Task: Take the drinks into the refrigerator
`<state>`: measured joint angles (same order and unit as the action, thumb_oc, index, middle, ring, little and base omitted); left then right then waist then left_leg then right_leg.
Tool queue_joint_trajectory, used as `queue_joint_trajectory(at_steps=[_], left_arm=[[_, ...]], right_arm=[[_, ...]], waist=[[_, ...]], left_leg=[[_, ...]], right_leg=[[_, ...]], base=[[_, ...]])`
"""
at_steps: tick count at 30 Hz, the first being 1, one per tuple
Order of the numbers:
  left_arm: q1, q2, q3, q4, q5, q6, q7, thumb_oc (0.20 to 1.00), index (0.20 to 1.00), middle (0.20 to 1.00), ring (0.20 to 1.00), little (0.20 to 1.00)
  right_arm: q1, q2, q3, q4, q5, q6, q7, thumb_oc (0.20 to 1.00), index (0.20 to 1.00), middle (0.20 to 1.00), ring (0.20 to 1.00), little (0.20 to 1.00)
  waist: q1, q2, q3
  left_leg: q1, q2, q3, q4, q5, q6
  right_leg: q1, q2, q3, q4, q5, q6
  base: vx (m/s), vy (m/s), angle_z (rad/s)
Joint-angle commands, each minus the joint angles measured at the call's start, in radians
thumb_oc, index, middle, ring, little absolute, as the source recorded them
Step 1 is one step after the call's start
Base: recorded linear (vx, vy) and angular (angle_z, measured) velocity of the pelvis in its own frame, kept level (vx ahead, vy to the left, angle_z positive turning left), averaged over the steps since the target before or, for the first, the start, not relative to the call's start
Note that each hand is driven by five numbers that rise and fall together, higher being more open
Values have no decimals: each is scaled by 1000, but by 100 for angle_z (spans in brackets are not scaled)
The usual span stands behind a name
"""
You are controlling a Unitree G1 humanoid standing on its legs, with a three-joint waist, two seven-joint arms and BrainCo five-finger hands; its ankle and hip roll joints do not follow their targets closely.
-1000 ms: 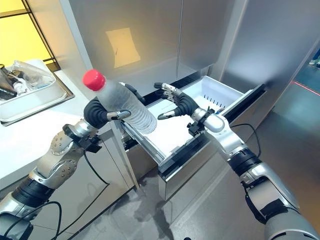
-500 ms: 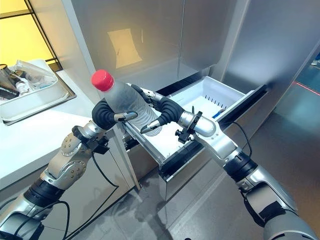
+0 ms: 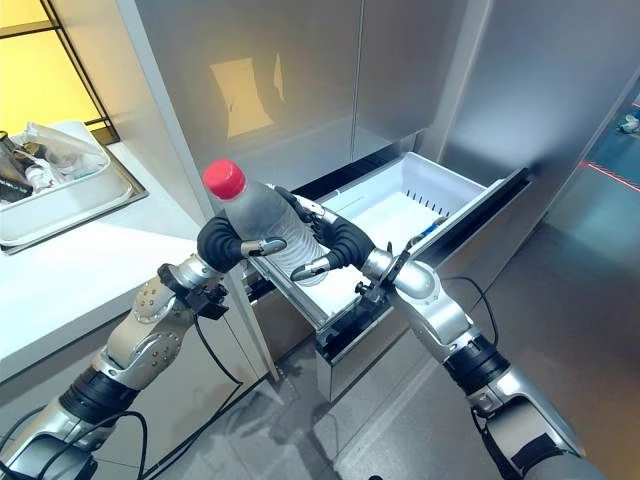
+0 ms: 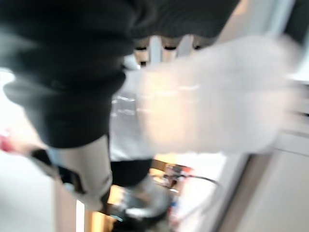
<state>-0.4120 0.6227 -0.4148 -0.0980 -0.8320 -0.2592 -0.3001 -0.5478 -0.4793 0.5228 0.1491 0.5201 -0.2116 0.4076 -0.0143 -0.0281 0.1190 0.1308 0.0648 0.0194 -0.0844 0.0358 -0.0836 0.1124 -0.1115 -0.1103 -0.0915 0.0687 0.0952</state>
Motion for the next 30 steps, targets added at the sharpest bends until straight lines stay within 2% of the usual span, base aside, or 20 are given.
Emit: queue_joint_trajectory(at_steps=[1, 5, 8, 16, 22, 26, 30], left_arm=[[-222, -58, 116, -5, -26, -123, 44, 200, 200, 200, 200, 200], [-224, -68, 111, -3, -27, -122, 46, 200, 200, 200, 200, 200], [-225, -67, 108, -5, -29, -122, 44, 200, 200, 200, 200, 200], [-225, -61, 88, 7, -41, -110, 31, 200, 200, 200, 200, 200], [-238, -45, 69, 9, -66, -110, 25, 200, 200, 200, 200, 200], [-246, -44, 67, 20, -70, -116, 31, 200, 200, 200, 200, 200], [-245, -60, 69, 27, -60, -115, 36, 200, 200, 200, 200, 200]], right_arm=[[3, 25, 90, 29, -117, -34, 26, 1000, 1000, 1000, 1000, 1000], [-18, 30, 90, 75, -195, -46, 0, 1000, 1000, 1000, 1000, 1000], [-27, 35, 93, 78, -196, -45, -1, 1000, 1000, 1000, 1000, 1000], [-176, -11, 126, -4, -233, -51, 6, 1000, 1000, 1000, 1000, 1000], [-325, -58, 110, 48, -211, -68, -72, 1000, 1000, 1000, 1000, 1000], [-365, -41, 79, 105, -174, -82, -121, 1000, 1000, 1000, 1000, 1000], [-333, 3, 89, 71, -143, -69, -84, 1000, 1000, 1000, 1000, 1000]], waist=[[-12, -11, -27], [-8, -9, -29], [-6, -9, -28], [1, -9, -30], [12, -13, -33], [17, -15, -36], [16, -15, -37]], left_leg=[[8, -90, -22, 133, -180, 110], [11, -89, -24, 131, -179, 110], [12, -90, -25, 130, -179, 110], [15, -90, -26, 127, -177, 110], [14, -89, -27, 122, -173, 110], [15, -89, -28, 119, -171, 110], [17, -90, -31, 116, -170, 111]], right_leg=[[31, 43, -31, 103, -140, -30], [36, 42, -34, 99, -138, -30], [37, 42, -34, 99, -138, -29], [39, 45, -29, 93, -135, -30], [44, 43, -31, 83, -129, -30], [45, 42, -30, 80, -127, -30], [46, 44, -31, 85, -129, -32]], base=[[0, 0, 0], [0, 0, 0], [0, 0, 0], [0, 0, 0], [0, 0, 0], [0, 0, 0], [0, 0, 0]])
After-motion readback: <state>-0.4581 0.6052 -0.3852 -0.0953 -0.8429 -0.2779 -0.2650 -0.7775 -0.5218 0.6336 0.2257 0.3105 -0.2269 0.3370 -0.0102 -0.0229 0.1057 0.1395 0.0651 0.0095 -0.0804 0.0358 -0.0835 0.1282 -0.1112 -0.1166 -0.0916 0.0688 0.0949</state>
